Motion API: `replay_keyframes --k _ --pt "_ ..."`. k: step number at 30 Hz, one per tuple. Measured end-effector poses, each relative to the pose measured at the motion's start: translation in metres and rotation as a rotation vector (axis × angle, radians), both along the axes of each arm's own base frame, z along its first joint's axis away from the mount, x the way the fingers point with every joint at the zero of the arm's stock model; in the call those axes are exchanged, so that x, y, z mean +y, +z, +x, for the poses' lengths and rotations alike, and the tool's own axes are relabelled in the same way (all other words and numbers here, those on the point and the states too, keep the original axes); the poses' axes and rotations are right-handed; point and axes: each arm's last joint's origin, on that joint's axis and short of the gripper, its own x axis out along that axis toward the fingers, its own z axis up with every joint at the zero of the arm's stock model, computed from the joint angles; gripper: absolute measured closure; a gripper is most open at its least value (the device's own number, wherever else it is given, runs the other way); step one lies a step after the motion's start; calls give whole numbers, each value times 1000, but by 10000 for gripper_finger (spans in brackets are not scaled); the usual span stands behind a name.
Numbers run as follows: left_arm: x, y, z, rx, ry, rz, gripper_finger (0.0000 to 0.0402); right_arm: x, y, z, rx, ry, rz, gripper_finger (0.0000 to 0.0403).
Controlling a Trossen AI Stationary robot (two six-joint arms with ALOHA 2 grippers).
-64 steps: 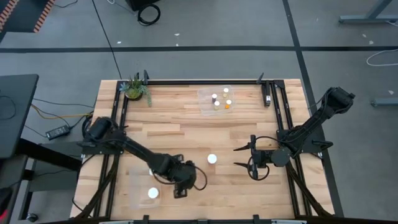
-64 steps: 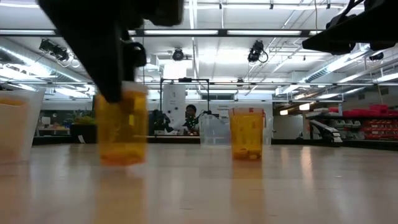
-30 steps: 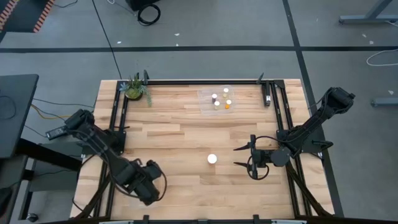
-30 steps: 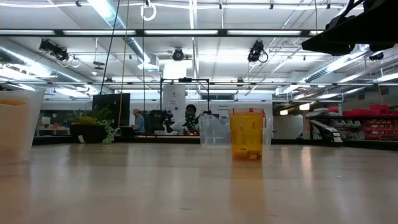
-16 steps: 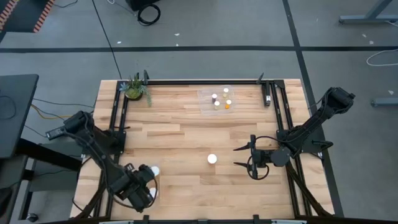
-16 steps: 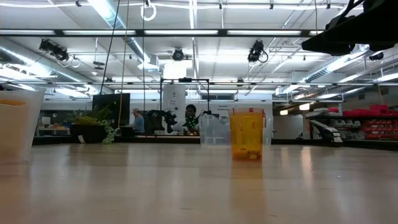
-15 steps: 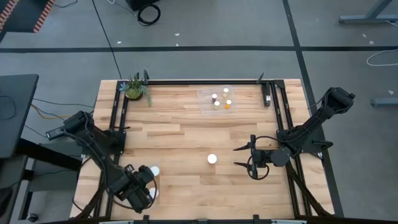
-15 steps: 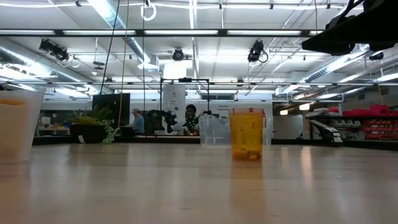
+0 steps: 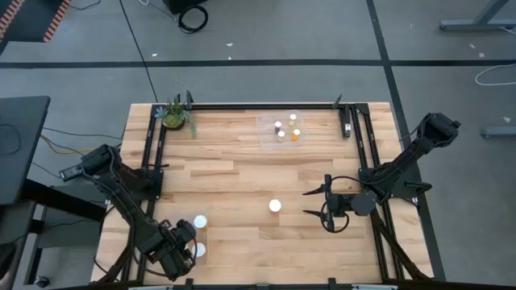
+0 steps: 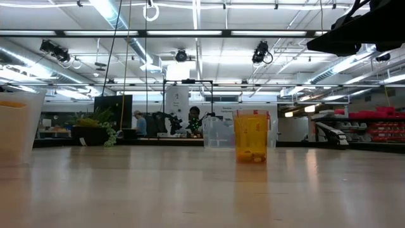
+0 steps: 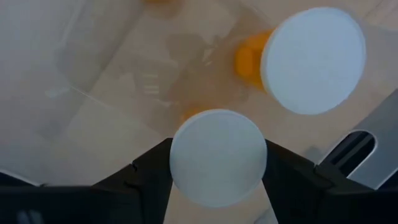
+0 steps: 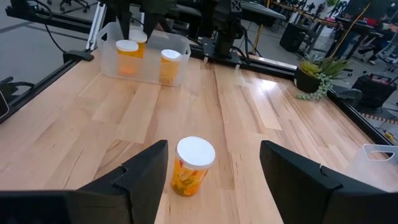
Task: Pick and place medicine bottles into bin by pill shape (circle, oval)
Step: Put the big orange pill bottle into the bottom transparent bin
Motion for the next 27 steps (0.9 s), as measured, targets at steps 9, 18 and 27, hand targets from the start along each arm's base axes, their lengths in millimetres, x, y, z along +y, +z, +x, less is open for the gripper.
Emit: replay_keyframes --k 9,18,27 --pt "0 0 0 -2 44 1 124 0 0 0 0 0 0 141" --pt "16 14 15 28 -15 19 116 0 0 0 0 0 1 141" --pt "44 34 59 -97 -84 46 148 0 0 0 0 0 0 141"
